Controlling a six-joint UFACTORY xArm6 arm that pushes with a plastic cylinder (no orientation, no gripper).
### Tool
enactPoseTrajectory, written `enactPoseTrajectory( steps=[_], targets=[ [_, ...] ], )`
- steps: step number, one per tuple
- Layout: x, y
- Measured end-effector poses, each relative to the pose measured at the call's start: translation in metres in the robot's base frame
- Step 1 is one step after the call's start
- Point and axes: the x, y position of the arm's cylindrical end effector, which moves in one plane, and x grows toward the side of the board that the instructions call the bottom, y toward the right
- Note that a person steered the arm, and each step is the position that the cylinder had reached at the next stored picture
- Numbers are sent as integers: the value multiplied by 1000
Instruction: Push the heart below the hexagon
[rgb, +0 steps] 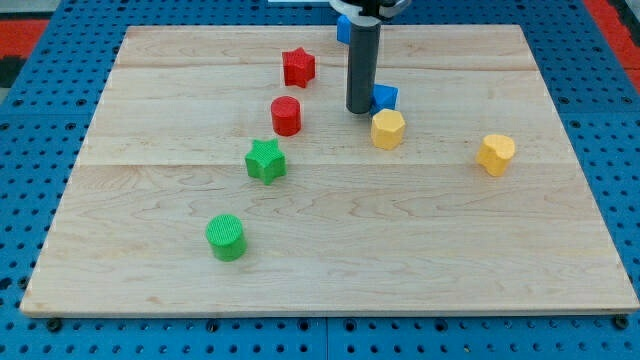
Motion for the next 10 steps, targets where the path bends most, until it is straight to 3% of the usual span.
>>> enactPoseTrajectory(
  steps=[2,3,4,5,6,7,8,10],
  targets=[
    [-17,-30],
    [-54,1],
    [-64,79],
    [6,142],
    [61,149],
    [64,171],
    [93,182],
    [102,69]
  ],
)
